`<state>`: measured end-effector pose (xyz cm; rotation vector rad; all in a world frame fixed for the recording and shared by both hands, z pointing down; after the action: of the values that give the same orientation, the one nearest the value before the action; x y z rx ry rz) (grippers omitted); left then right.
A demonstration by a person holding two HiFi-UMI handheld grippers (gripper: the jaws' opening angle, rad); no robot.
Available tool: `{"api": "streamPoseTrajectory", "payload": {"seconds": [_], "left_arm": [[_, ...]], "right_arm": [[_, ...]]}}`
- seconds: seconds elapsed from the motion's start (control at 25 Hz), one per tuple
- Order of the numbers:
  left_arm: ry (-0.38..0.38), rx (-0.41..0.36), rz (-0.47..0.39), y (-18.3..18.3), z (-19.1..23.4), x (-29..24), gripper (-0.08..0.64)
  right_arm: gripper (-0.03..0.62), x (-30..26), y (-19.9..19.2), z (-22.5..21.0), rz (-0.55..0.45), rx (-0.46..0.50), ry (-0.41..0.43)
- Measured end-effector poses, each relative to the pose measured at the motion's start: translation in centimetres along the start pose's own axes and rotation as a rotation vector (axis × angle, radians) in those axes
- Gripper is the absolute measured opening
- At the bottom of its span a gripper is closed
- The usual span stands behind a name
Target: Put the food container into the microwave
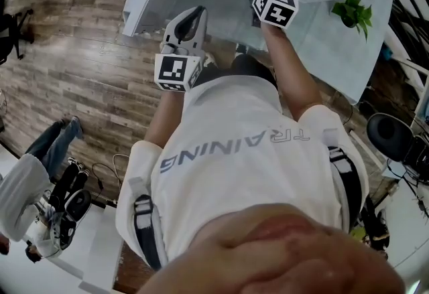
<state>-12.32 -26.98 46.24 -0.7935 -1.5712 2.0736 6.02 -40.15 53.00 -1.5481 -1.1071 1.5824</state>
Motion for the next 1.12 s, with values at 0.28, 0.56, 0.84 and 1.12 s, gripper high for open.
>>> {"api": "streamPoseTrajectory", "payload": {"seconds": [0.28, 0.56, 0.84, 1.12], "left_arm": [[-0.085, -0.012, -0.018, 1.2, -2.4, -0.7, 0.043], [-0.137, -0.032, -0.041, 2.9, -4.5, -1.7, 0.043], [-0.168, -0.061, -0.076, 5.1, -5.7, -2.0, 0.043], [-0.196, -0.074, -0.079, 6.1, -6.7, -2.4, 0.043]], "right_arm": [[0.037, 6.2, 2.1, -1.5, -0.100, 0.023, 0.023], [0.025, 12.6, 3.1, -2.9, -0.179, 0.067, 0.028], [0.023, 17.8, 4.8, -3.9, -0.257, 0.043, 0.030], [0.021, 22.3, 6.0, -4.0, -0.323, 0.055, 0.047]]}}
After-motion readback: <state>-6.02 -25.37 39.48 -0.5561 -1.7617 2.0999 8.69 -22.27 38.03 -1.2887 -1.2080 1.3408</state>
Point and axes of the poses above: the fingertips, and each gripper's own axes: x backward along the fingers, z to its left, y out of its top, the point moved 1 cm from there along x, backward along the fingers, and after that the axes turned 12 degrees about -y, right-handed, at the moved point
